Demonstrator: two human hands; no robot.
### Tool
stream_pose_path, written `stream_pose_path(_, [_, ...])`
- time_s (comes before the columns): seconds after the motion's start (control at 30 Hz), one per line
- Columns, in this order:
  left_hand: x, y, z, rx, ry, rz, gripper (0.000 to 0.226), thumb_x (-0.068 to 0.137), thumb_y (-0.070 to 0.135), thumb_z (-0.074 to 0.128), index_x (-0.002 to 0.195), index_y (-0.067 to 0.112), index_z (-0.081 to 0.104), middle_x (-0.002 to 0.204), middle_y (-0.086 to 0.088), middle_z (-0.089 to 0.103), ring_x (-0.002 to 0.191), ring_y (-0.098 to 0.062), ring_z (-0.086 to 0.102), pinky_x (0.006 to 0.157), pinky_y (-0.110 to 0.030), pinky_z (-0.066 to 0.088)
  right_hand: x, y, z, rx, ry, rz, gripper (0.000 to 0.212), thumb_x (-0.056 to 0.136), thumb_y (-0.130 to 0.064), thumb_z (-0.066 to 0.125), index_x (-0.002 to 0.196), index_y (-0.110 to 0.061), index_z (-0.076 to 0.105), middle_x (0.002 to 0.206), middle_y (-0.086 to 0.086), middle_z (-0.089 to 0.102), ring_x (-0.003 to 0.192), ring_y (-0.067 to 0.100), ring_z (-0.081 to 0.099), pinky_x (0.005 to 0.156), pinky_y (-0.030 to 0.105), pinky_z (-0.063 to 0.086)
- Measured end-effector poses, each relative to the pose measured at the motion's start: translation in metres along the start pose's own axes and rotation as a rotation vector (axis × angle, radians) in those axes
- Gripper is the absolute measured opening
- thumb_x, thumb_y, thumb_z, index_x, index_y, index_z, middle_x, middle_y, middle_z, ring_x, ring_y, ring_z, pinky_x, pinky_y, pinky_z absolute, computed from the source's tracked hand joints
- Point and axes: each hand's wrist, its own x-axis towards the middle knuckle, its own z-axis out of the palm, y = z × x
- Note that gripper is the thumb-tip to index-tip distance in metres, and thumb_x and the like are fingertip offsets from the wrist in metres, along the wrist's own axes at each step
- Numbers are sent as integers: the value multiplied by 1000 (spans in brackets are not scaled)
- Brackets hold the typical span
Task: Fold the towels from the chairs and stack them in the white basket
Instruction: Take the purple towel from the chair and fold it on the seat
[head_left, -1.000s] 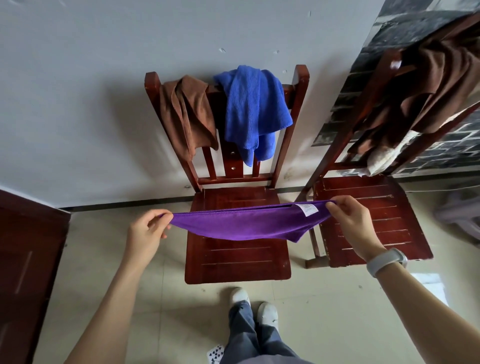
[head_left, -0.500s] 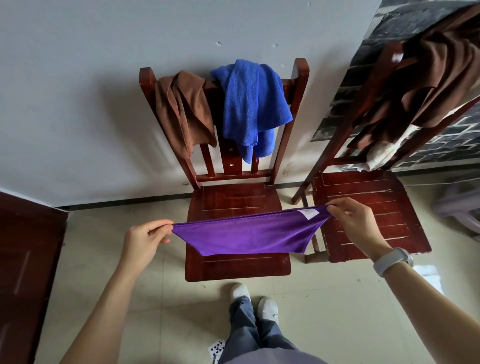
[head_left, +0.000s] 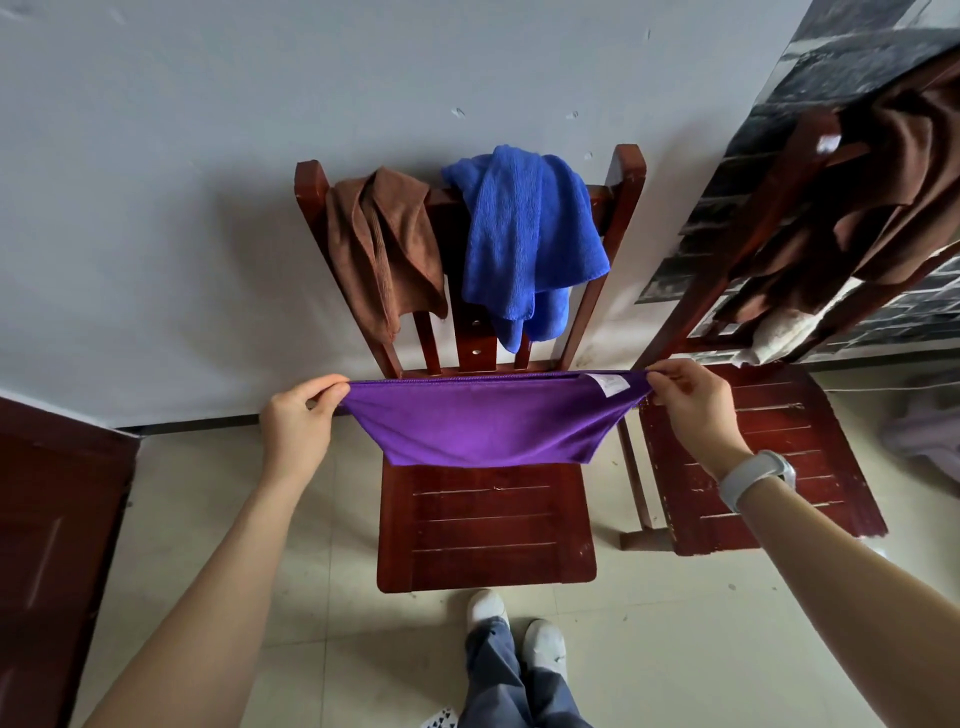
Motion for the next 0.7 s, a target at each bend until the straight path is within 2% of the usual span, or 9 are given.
stream_pose_path(0.03, [2,-1,-2,-14,-4,-2,18,83,8,63,97,-1,70,95,-12,70,70,0,61,63,1,34,2,0,0,1,-1,1,9,85,-8,59,92,-9,65,71,0,59,58,-10,56,57,3,41])
stream_pose_path(0.1, [1,-6,-5,-29,-15,5,17,83,7,63,97,0,70,93,-2,66,66,20,54,66,3,35,0,2,1,2,-16,8,9,85,-9,59,92,-9,65,70,-3,59,60,-7,56,58,6,43])
stream_pose_path(0.2, [-12,-22,-5,-22,-59,23,16,82,5,64,96,1,71,94,1,64,70,27,50,69,5,34,-11,11,2,-20,-52,8,7,85,-9,60,89,-14,64,80,2,60,69,5,57,64,14,45])
stream_pose_path(0.23, [-19,-30,-3,-8,-78,24,16,81,4,64,95,2,71,94,1,65,69,27,50,69,4,34,-18,15,4,-34,-70,2,8,85,-9,60,87,-15,64,86,3,60,73,8,57,67,13,45])
stream_pose_path(0.33, [-44,-68,6,64,-153,36,14,78,2,68,91,4,73,93,0,68,71,23,54,69,2,36,-43,42,11,-70,-150,22,11,82,-3,63,82,-13,65,92,1,57,73,-8,56,68,1,40])
stream_pose_path(0.43, [-72,-118,22,214,-252,81,14,74,3,72,86,10,75,91,-5,73,83,-4,61,78,-15,41,-72,89,26,-89,-255,122,13,78,2,66,80,-11,70,90,5,56,69,-10,54,63,2,39])
stream_pose_path(0.53, [-104,-162,44,358,-354,77,13,73,9,74,86,12,75,91,-2,74,88,-7,55,77,-23,43,-101,138,43,-165,-358,194,19,74,3,70,83,-14,72,84,4,56,73,-14,54,69,0,37])
stream_pose_path(0.63, [-133,-196,66,461,-464,-21,11,75,15,73,86,16,75,95,4,73,94,-14,60,78,-30,48,-128,180,60,-233,-429,295,14,72,2,72,81,-10,73,85,9,57,71,-12,54,68,0,36])
stream_pose_path(0.7, [-148,-213,80,501,-544,-64,11,75,17,73,85,18,76,96,5,73,95,-18,63,77,-31,49,-140,203,69,-287,-495,340,14,72,1,72,82,-8,74,87,10,56,70,0,55,68,0,35])
